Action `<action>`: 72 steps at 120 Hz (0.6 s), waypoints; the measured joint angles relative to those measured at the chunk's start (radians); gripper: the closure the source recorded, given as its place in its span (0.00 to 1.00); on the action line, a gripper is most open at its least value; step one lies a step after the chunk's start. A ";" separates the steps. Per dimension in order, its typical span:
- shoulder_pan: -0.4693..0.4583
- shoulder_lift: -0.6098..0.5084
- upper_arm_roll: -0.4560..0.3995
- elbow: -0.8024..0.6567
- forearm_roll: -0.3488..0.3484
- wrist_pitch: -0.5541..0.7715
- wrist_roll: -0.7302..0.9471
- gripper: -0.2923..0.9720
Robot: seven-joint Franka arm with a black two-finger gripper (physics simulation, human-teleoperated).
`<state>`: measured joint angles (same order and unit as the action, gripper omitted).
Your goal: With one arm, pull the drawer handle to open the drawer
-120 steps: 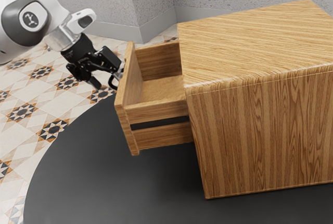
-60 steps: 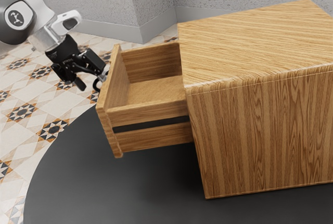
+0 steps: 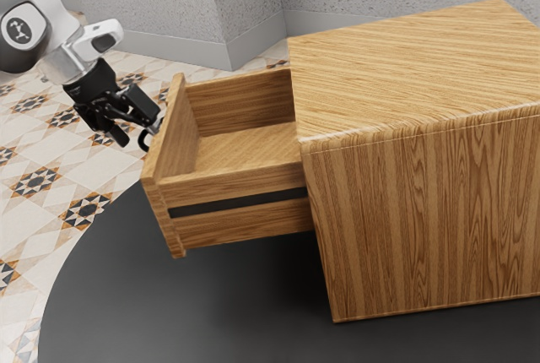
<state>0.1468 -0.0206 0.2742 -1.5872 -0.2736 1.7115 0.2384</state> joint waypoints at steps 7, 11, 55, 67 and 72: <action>0.002 -0.002 -0.001 0.000 0.001 -0.001 0.010 0.23; 0.005 -0.005 -0.001 0.001 0.003 -0.002 0.016 0.23; 0.060 -0.016 0.000 0.005 0.011 -0.013 0.078 0.23; 0.078 -0.022 0.002 0.005 0.013 -0.014 0.092 0.23; 0.077 -0.031 0.002 0.009 0.011 -0.015 0.097 0.23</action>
<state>0.2235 -0.0512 0.2760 -1.5787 -0.2626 1.6963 0.3355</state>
